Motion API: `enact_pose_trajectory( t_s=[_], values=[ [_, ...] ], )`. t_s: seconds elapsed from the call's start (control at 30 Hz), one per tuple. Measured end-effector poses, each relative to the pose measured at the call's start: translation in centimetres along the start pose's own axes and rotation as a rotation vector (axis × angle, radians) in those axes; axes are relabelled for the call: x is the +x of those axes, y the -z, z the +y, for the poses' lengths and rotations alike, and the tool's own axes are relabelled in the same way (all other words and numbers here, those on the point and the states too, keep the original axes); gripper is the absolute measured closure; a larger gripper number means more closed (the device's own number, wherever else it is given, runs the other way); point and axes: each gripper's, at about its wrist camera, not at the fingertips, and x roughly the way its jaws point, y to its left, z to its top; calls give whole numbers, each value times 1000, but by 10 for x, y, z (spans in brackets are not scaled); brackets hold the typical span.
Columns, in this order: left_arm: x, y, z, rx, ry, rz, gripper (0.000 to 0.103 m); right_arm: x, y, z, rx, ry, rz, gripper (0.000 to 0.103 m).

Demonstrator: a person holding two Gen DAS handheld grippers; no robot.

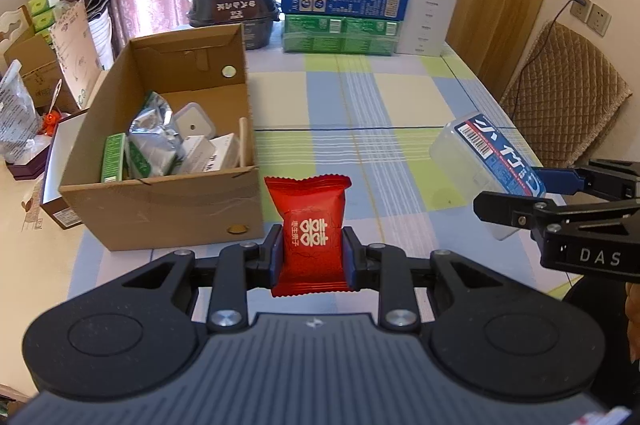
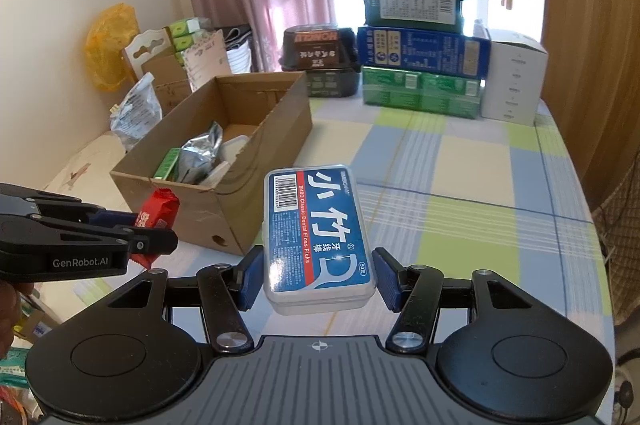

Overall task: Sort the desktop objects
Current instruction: 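Carry the red candy and clear box over the cardboard box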

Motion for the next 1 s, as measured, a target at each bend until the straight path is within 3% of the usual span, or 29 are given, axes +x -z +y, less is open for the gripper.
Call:
enact_pose_trajectory(
  t_s=[0.57, 1.0],
  values=[
    [-4, -26, 65, -6, -69, -20, 79, 45, -44, 49, -63, -70, -13, 49],
    [21, -54, 121, -5, -121, -1, 79, 105, -80, 81, -82, -116, 7, 49]
  ],
)
